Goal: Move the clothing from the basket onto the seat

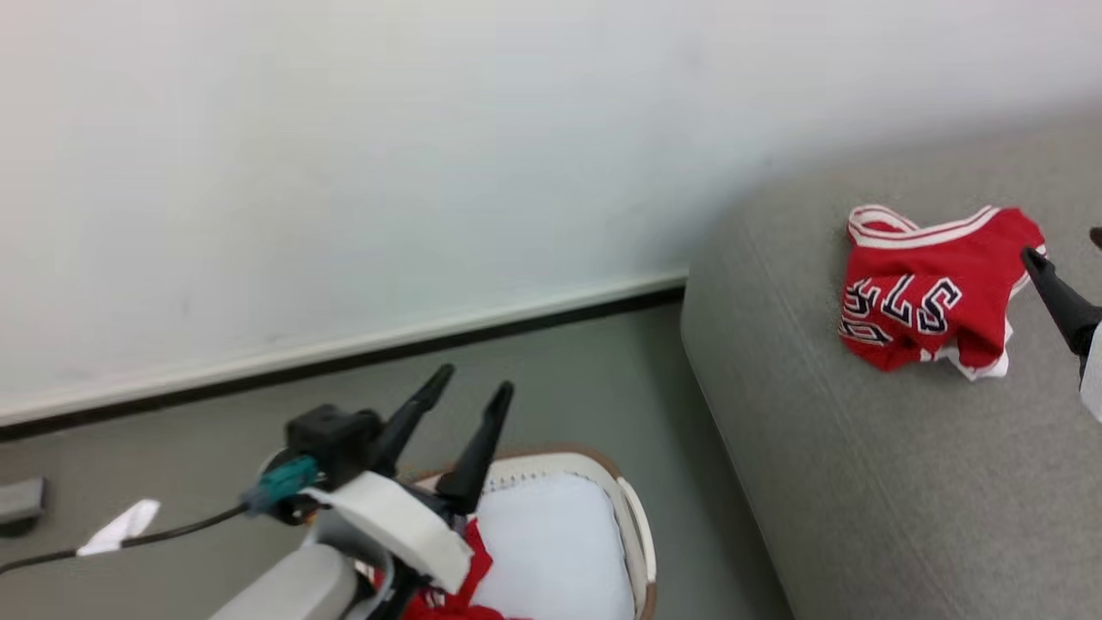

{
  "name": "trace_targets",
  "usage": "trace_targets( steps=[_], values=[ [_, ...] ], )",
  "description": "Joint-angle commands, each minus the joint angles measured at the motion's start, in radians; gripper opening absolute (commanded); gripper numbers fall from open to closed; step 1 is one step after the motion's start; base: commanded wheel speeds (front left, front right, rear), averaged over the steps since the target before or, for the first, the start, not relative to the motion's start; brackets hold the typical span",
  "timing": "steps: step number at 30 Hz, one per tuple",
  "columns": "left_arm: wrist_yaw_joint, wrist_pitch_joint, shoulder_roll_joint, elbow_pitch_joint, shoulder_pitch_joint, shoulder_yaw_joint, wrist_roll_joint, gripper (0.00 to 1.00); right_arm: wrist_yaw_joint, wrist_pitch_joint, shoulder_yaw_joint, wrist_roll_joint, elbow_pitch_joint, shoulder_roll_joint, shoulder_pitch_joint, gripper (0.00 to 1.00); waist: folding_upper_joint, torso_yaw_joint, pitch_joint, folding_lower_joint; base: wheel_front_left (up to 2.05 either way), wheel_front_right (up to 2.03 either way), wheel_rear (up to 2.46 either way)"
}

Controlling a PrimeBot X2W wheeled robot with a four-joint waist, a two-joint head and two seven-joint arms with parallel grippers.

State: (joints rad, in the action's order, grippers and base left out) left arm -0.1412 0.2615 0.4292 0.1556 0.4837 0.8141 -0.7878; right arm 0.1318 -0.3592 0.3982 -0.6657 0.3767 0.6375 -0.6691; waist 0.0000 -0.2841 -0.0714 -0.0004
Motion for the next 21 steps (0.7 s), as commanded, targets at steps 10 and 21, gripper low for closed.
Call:
trace_targets(
  steps=[10,21],
  values=[
    [-0.081,0.003,0.053,-0.067,-0.231,-0.273,0.034,1.00,-0.002,0.162,-0.233,0.047,-0.241,-0.160,0.297,1.00,0.0000,0.141,0.131,0.0004,0.00,0.00,0.00],
    [-0.068,0.003,-0.035,-0.115,-0.459,-0.522,0.186,1.00,-0.002,0.377,-0.378,0.195,-0.375,-0.438,0.655,1.00,0.0000,0.226,0.149,0.0004,0.00,0.00,0.00]
  ],
)
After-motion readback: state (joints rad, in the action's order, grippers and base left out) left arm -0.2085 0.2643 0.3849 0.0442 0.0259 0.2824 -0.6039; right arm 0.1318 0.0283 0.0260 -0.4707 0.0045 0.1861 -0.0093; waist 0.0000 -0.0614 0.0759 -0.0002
